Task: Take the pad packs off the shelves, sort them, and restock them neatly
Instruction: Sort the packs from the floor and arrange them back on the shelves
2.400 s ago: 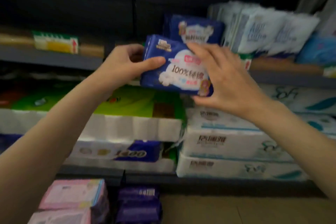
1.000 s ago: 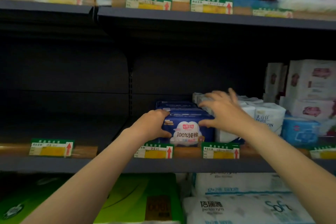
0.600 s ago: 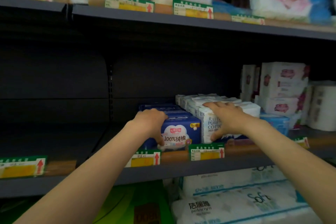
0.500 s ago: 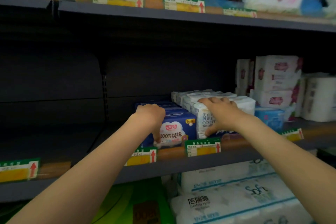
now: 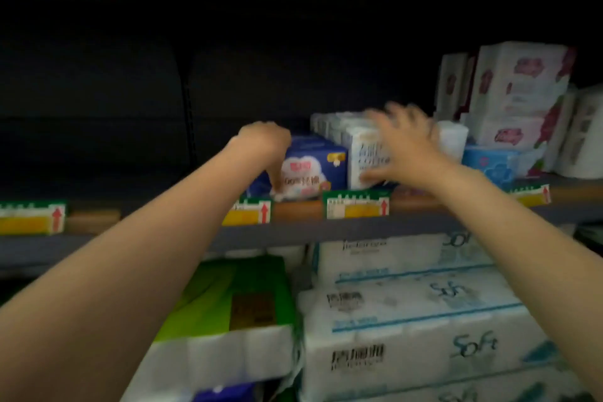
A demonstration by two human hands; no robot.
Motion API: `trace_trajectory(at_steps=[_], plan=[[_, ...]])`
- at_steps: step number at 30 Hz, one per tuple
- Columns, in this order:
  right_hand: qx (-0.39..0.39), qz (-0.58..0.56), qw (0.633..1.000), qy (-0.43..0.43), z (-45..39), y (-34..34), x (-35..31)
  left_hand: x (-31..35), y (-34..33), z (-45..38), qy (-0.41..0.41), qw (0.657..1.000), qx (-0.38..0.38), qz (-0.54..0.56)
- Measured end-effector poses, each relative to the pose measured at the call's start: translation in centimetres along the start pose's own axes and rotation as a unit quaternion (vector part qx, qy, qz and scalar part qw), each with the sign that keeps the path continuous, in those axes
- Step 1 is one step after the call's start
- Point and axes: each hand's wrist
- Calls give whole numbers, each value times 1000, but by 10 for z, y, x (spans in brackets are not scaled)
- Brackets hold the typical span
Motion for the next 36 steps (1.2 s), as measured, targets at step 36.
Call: trace_trajectory(at_steps=[36], plan=[[-460,-157,873,31,374,-438,-110,85,-442,303,-70,969,-221,90]])
Point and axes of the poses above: each hand's wrist, its own z-axis away from the middle knuckle, its own y-axis out of the back of the hand, x = y × z, and after that the axes turned 8 degrees about -y, right-handed
